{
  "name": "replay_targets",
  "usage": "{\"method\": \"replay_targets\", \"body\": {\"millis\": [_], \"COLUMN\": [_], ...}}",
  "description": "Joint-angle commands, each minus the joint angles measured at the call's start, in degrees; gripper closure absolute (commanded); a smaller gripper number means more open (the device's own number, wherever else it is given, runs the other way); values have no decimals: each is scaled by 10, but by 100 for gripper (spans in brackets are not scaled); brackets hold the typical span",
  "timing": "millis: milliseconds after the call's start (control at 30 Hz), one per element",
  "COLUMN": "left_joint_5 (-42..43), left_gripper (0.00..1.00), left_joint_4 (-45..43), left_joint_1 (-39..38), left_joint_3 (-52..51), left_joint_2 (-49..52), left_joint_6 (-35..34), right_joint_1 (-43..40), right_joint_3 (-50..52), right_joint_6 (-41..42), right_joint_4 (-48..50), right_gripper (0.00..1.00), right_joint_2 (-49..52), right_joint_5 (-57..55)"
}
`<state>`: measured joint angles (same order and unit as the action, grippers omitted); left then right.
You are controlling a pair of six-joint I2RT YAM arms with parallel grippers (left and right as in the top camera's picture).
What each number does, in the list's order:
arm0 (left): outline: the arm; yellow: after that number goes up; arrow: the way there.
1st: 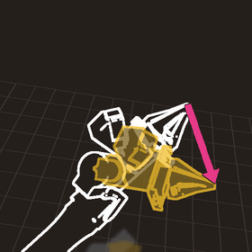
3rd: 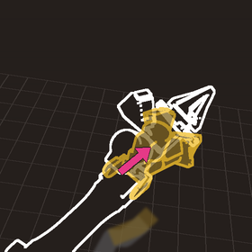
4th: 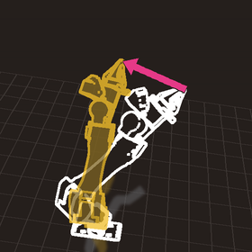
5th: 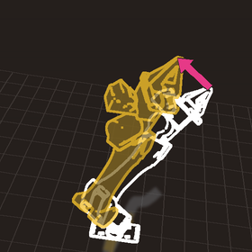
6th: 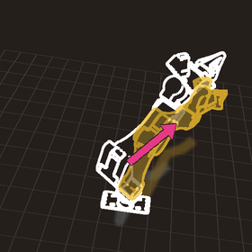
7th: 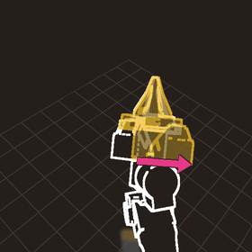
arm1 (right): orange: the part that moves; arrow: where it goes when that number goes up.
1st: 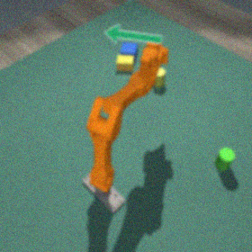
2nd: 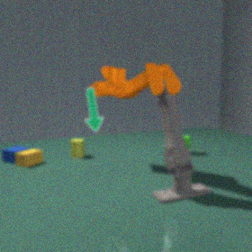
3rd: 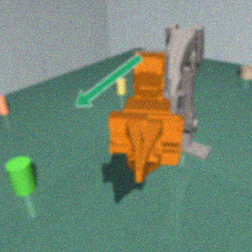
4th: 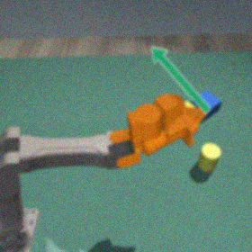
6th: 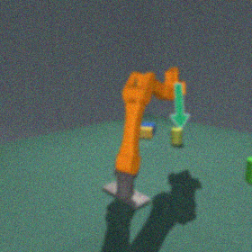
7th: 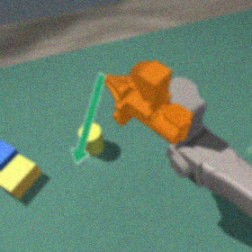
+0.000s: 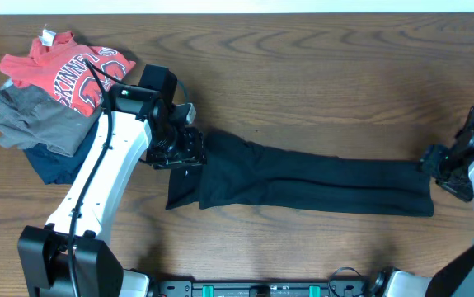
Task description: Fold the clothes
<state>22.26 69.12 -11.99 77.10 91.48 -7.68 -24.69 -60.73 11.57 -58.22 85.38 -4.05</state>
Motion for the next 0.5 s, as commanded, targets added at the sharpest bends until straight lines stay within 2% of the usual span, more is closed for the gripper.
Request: {"method": "replay_targets", "body": {"millis": [0, 167, 467], "left_joint_5": [-5, -5, -6], "left_gripper": [36, 34, 34], "left_joint_4": [-1, -2, -2], "left_joint_1": [4, 4, 4], "left_joint_3": [-4, -4, -4], "left_joint_2": [-8, -8, -8], "left_joint_6": [0, 0, 2], "right_joint_1": [-3, -14, -29], "right_joint_3": [6, 6, 6], "right_joint_6": [-46, -50, -67], "right_joint_4": [-7, 3, 38], "right_gripper": [13, 8, 11], "right_joint_2": [55, 140, 229], "right_joint_5": [50, 23, -14]}}
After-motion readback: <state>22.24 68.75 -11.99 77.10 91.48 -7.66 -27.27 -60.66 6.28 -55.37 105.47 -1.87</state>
